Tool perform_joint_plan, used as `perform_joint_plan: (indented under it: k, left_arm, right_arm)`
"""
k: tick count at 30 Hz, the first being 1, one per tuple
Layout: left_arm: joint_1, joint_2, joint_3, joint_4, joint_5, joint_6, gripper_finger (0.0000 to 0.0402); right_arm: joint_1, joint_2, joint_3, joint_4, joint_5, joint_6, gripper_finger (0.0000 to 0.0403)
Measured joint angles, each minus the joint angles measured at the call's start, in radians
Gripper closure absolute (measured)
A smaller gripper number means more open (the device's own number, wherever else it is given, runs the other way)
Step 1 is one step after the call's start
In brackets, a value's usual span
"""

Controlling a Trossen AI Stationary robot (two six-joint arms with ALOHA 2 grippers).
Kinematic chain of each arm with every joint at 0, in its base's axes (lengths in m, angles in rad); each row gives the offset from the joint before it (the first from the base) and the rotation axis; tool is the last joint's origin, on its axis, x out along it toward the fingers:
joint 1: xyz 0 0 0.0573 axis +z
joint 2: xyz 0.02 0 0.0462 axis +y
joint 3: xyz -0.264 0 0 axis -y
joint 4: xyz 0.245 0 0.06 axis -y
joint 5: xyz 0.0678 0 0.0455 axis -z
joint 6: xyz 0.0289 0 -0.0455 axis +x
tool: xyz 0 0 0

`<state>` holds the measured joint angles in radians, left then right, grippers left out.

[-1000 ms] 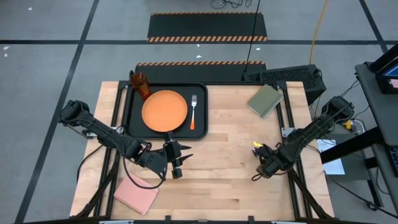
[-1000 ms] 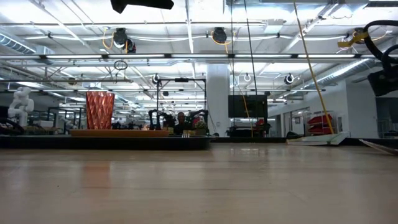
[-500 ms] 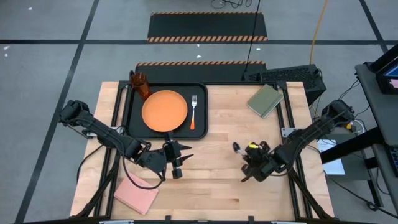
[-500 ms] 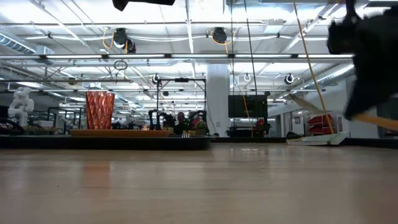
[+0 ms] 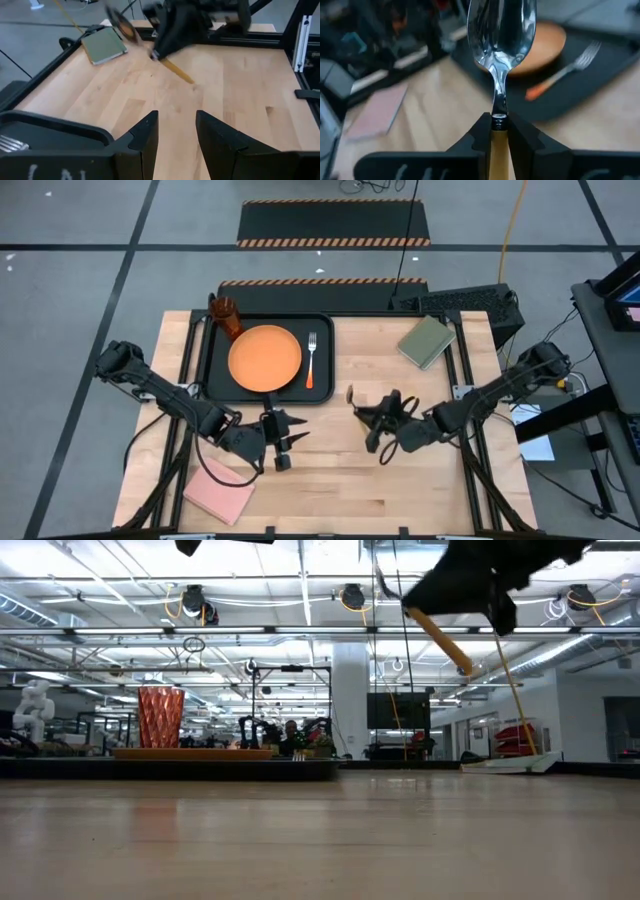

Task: Pick and place plate/cup/fork/spoon on tray
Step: Put the yellow spoon on the black tray

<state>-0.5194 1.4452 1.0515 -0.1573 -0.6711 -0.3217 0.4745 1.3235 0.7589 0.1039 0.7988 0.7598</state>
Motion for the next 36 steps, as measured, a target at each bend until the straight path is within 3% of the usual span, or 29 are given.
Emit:
perform_joint_plan:
  k: [4,10,16,22,29,36]
  left_arm:
    - [0.000,0.002,0.000,-0.020,-0.003,-0.058,0.0266]
    - [-0.003,0.003,0.000,-0.027,-0.077,-0.080,0.0266]
    - [-0.006,0.000,0.000,-0.101,-0.145,-0.053,0.0266]
    - [-0.001,-0.058,0.000,-0.209,-0.192,-0.066,0.0266]
    - [-0.001,-0.144,0.000,-0.323,-0.263,-0.111,0.0266]
    - [0.013,-0.189,0.000,-0.314,-0.317,-0.079,0.0266]
  right_arm:
    - [-0.047,0.007,0.000,0.120,0.070,-0.116,0.0372]
    - [-0.141,0.105,0.000,0.405,0.084,-0.266,0.0372]
    - [-0.278,0.218,0.000,0.668,-0.091,-0.327,0.0372]
    - [-0.403,0.295,0.000,0.855,-0.278,-0.293,0.0372]
    - [-0.533,0.349,0.000,0.879,-0.329,-0.143,0.0372]
    - [-0.607,0.394,0.011,0.881,-0.381,-0.061,0.0372]
